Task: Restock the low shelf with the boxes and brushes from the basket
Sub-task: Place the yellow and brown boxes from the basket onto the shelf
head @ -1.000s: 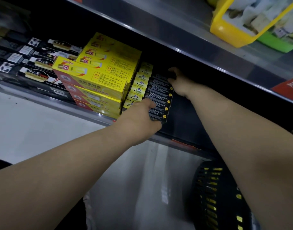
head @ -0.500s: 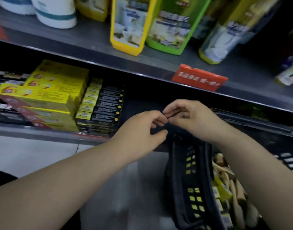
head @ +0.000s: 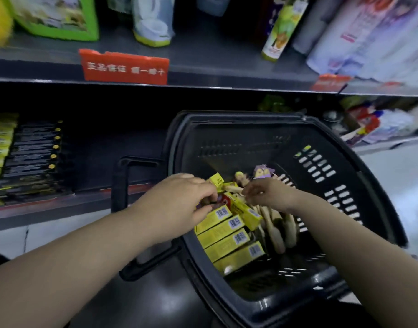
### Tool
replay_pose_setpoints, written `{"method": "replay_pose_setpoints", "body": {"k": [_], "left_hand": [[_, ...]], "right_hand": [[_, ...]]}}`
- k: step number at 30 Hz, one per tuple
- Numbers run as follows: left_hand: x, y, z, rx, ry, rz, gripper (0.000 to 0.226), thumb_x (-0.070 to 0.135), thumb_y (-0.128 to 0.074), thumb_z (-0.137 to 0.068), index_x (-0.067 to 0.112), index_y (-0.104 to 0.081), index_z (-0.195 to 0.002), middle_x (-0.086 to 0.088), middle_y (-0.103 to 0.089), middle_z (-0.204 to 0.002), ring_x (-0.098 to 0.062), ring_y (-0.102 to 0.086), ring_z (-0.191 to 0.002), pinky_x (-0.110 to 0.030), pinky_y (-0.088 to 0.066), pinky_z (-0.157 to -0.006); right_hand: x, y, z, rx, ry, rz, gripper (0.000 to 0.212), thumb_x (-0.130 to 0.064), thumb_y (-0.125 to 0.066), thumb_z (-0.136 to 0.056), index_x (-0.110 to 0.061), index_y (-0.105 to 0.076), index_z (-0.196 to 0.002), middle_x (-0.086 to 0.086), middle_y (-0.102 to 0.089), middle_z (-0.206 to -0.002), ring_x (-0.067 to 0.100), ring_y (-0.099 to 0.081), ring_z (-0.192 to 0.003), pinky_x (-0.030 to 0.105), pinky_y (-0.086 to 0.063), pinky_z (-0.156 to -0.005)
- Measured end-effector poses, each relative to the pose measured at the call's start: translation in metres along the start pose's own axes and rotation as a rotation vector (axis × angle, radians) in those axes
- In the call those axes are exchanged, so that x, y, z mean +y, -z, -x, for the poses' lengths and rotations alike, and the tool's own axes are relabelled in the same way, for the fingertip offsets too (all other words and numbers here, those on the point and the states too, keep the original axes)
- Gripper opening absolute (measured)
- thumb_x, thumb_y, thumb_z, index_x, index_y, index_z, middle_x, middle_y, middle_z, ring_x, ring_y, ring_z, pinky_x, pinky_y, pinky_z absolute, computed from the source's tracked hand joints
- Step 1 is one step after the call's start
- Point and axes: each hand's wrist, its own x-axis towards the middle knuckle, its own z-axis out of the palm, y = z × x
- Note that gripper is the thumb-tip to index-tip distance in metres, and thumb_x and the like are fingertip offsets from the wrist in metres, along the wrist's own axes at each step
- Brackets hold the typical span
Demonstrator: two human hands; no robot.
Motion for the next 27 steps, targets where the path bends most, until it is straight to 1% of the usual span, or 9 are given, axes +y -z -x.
{"method": "replay_pose_setpoints", "body": {"k": [3, 5, 10, 12, 16, 19, 23, 25, 27], "left_hand": [[0.004, -0.005, -0.012, -0.05, -0.003, -0.055, 0.02, 0.037, -0.048, -0.093, 0.035, -0.057, -0.11, 0.017, -0.059, -0.103, -0.005, -0.053, -0.096, -0.02, -0.034, -0.076], [0.002, -0.006, -0.018, -0.059, 0.02, -0.08, 0.02, 0.038, -0.046, -0.092, 0.036, -0.055, -0.11, 0.018, -0.058, -0.101, -0.003, -0.053, -0.09, -0.021, -0.033, -0.069], [0.0, -0.011, -0.026, -0.08, 0.026, -0.163, 0.021, 0.041, -0.041, -0.093, 0.036, -0.052, -0.111, 0.017, -0.057, -0.104, -0.004, -0.04, -0.074, -0.023, -0.033, -0.071], [-0.001, -0.013, -0.026, -0.094, 0.024, -0.182, 0.021, 0.041, -0.039, -0.093, 0.036, -0.051, -0.111, 0.017, -0.057, -0.102, -0.004, -0.037, -0.074, -0.023, -0.036, -0.08], [-0.001, -0.014, -0.025, -0.128, 0.04, -0.214, 0.022, 0.041, -0.039, -0.094, 0.035, -0.051, -0.11, 0.015, -0.056, -0.102, -0.006, -0.041, -0.076, -0.025, -0.037, -0.085], [0.001, -0.013, -0.027, -0.142, 0.054, -0.259, 0.023, 0.042, -0.039, -0.093, 0.035, -0.05, -0.112, 0.015, -0.056, -0.103, -0.007, -0.047, -0.081, -0.025, -0.037, -0.087], [0.01, -0.014, -0.029, -0.097, 0.127, -0.194, 0.024, 0.038, -0.039, -0.095, 0.03, -0.054, -0.112, 0.013, -0.06, -0.101, -0.009, -0.058, -0.091, -0.027, -0.046, -0.084], [0.014, -0.013, -0.033, -0.012, 0.225, -0.015, 0.026, 0.034, -0.04, -0.096, 0.024, -0.056, -0.114, 0.011, -0.062, -0.106, -0.01, -0.059, -0.097, -0.031, -0.048, -0.084], [0.017, -0.013, -0.04, 0.041, 0.363, 0.227, 0.037, 0.037, -0.041, -0.096, 0.015, -0.05, -0.124, 0.01, -0.058, -0.122, -0.009, -0.057, -0.106, -0.03, -0.045, -0.091]], "right_hand": [[0.026, -0.018, -0.026, -0.111, -0.096, 0.306, 0.031, -0.017, -0.059, -0.088, -0.013, -0.06, -0.119, 0.006, -0.06, -0.12, 0.021, -0.057, -0.108, 0.023, -0.046, -0.088], [0.039, -0.031, -0.037, -0.197, -0.155, 0.455, 0.04, -0.018, -0.051, -0.092, -0.009, -0.048, -0.131, 0.012, -0.052, -0.131, 0.026, -0.052, -0.116, 0.028, -0.042, -0.087], [0.06, -0.057, -0.067, -0.258, -0.256, 0.448, 0.053, -0.023, -0.044, -0.097, 0.001, -0.029, -0.141, 0.016, -0.05, -0.133, 0.03, -0.052, -0.118, 0.035, -0.043, -0.093], [0.063, -0.065, -0.076, -0.263, -0.269, 0.465, 0.049, -0.022, -0.044, -0.098, 0.0, -0.031, -0.14, 0.015, -0.054, -0.129, 0.026, -0.055, -0.113, 0.031, -0.044, -0.083], [0.062, -0.072, -0.083, -0.288, -0.22, 0.526, 0.041, -0.02, -0.042, -0.098, -0.005, -0.042, -0.136, 0.011, -0.045, -0.141, 0.025, -0.044, -0.127, 0.033, -0.034, -0.104], [0.054, -0.047, -0.078, -0.35, -0.291, 0.504, 0.034, -0.026, -0.051, -0.094, -0.008, -0.051, -0.123, 0.009, -0.049, -0.136, 0.024, -0.056, -0.108, 0.03, -0.048, -0.084], [0.034, 0.004, -0.045, -0.303, -0.423, -0.074, 0.032, -0.016, -0.056, -0.093, -0.001, -0.051, -0.12, 0.014, -0.06, -0.117, 0.026, -0.069, -0.085, 0.027, -0.058, -0.064], [0.018, 0.021, -0.018, -0.302, -0.304, -0.407, 0.022, -0.013, -0.06, -0.09, -0.003, -0.058, -0.11, 0.009, -0.072, -0.095, 0.022, -0.071, -0.078, 0.022, -0.057, -0.059], [-0.003, 0.029, 0.009, -0.35, -0.123, -0.667, 0.028, -0.014, -0.066, -0.081, -0.007, -0.058, -0.107, 0.005, -0.075, -0.089, 0.019, -0.072, -0.078, 0.019, -0.056, -0.061]]}}
